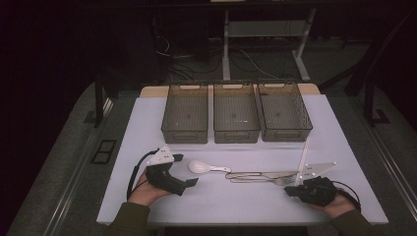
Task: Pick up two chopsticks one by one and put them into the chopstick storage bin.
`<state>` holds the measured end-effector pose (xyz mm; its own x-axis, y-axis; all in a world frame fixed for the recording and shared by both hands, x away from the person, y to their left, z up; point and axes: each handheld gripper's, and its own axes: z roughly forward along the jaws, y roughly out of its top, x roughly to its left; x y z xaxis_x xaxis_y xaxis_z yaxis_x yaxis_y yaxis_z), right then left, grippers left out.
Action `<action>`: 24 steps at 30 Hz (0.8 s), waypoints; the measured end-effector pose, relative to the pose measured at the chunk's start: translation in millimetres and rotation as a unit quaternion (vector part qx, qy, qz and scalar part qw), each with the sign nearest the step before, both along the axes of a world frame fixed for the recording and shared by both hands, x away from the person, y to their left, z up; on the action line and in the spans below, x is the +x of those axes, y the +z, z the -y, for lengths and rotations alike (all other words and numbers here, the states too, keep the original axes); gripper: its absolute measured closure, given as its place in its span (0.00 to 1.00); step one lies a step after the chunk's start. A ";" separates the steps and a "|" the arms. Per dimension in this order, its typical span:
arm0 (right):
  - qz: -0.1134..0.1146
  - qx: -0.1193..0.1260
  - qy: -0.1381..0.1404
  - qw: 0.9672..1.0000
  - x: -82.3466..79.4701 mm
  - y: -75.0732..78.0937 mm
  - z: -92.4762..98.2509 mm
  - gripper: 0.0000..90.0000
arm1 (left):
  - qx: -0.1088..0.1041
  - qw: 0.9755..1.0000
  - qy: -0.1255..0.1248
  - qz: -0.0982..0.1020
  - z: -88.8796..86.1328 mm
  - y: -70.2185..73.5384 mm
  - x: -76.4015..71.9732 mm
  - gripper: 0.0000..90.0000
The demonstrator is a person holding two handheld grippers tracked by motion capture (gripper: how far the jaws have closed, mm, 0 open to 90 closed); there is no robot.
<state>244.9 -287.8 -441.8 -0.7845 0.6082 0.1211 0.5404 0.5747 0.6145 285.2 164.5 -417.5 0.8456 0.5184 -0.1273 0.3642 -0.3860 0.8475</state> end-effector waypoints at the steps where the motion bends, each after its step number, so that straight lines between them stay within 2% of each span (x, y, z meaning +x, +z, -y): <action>1: 0.000 0.000 0.000 1.000 0.0 0.0 0.0 1.00 | 0.000 1.000 0.000 0.000 -0.2 0.0 0.1 0.00; 24: 0.002 -0.028 -0.029 0.999 -4.5 2.7 19.8 1.00 | 0.000 1.000 -0.003 -0.003 0.2 -0.6 1.3 0.00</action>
